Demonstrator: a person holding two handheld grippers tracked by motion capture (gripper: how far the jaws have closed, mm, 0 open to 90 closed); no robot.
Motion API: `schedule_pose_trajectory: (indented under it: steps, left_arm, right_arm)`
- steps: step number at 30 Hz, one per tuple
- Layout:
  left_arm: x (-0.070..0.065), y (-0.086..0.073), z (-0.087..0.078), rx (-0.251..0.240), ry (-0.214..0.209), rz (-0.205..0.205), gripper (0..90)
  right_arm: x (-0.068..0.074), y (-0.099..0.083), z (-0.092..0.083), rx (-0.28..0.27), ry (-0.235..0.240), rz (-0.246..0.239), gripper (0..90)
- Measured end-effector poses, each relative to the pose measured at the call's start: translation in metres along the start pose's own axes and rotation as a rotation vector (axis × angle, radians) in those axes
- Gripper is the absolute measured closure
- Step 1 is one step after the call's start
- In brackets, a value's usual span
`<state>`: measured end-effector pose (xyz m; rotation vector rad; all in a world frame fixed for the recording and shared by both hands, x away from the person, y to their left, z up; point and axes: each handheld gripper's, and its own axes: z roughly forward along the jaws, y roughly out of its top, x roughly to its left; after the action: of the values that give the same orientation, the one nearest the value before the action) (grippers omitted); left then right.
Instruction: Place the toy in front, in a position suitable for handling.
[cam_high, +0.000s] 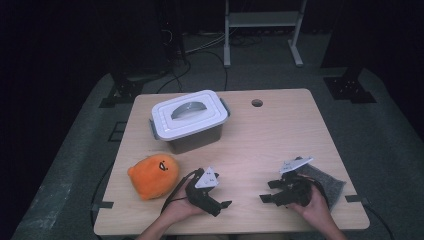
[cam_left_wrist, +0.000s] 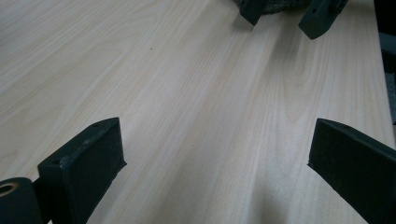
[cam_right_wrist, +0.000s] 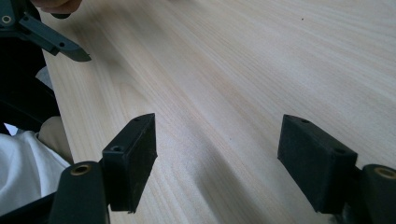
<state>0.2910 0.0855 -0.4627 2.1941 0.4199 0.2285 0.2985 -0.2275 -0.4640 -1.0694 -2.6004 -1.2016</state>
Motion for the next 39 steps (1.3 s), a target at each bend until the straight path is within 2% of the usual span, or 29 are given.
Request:
schedule_pose_trajectory:
  steps: [2,3,5,7,12,14,19,21,23,24,25,26,29,30,31,32,34,35,37,39]
  left_arm:
    - [0.001,0.001,-0.002,-0.005,-0.017,0.000,3.0]
    - [0.001,0.002,-0.006,-0.002,-0.008,0.024,4.8]
    - [0.001,0.003,-0.009,0.001,0.001,0.038,4.8]
    - [0.001,0.003,-0.011,0.001,0.009,0.037,4.8]
    - [0.002,0.005,-0.023,-0.038,0.038,0.030,3.2]
    - [0.004,0.006,-0.033,-0.043,0.064,0.038,3.2]
    - [0.008,0.008,-0.048,-0.077,0.083,0.030,3.2]
    - [0.010,0.010,-0.056,-0.078,0.095,0.042,3.2]
    - [0.013,0.011,-0.066,-0.094,0.090,0.040,3.2]
    - [0.016,0.012,-0.074,-0.104,0.098,0.043,3.2]
    - [0.016,0.012,-0.074,-0.104,0.098,0.043,3.2]
    - [0.021,0.012,-0.085,-0.100,0.112,0.045,3.2]
    - [0.025,0.012,-0.093,-0.092,0.128,0.051,3.3]
    - [0.030,0.010,-0.104,-0.086,0.147,0.053,3.2]
    - [0.030,0.010,-0.104,-0.086,0.147,0.053,3.3]
    - [0.034,0.007,-0.115,-0.090,0.180,0.057,3.2]
    - [0.037,0.006,-0.120,-0.090,0.194,0.057,3.2]
    - [0.043,0.002,-0.131,-0.098,0.220,0.046,3.2]
    - [0.045,0.001,-0.136,-0.106,0.229,0.036,3.2]
    - [0.051,-0.005,-0.151,-0.114,0.251,0.030,3.2]
  right_arm:
    - [0.000,0.000,0.000,0.000,0.002,0.001,26.9]
    - [-0.001,0.000,0.000,0.001,0.006,0.000,27.0]
    - [-0.001,-0.001,-0.001,0.000,0.008,-0.001,26.9]
    - [-0.001,-0.001,-0.001,-0.001,0.008,0.000,26.9]
    - [0.001,-0.001,-0.004,0.007,0.004,-0.008,26.9]
    - [0.003,0.000,-0.004,0.007,0.001,-0.016,26.9]
    - [0.007,0.002,-0.002,0.009,-0.003,-0.027,26.9]
    - [0.007,0.002,-0.002,0.009,-0.003,-0.029,26.9]
    - [0.007,0.002,-0.002,0.009,-0.002,-0.029,26.9]
    - [0.006,0.002,-0.003,0.008,-0.001,-0.024,26.9]
    - [0.005,0.001,-0.003,0.008,-0.001,-0.019,26.9]
    - [0.004,0.001,-0.003,0.002,0.003,-0.016,26.9]
    - [0.003,0.002,-0.004,-0.003,0.007,-0.010,26.9]
    - [0.003,0.002,-0.004,-0.002,0.006,-0.013,26.9]
    - [0.003,0.002,-0.004,-0.002,0.006,-0.013,26.9]
    - [0.004,0.001,-0.003,0.002,0.005,-0.014,26.9]
    - [0.005,0.001,-0.003,0.004,0.004,-0.016,26.9]
    - [0.005,0.002,-0.003,0.004,0.005,-0.018,26.9]
    - [0.005,0.002,-0.003,0.007,0.003,-0.020,26.9]
    - [0.005,0.002,-0.003,0.007,0.004,-0.021,26.9]
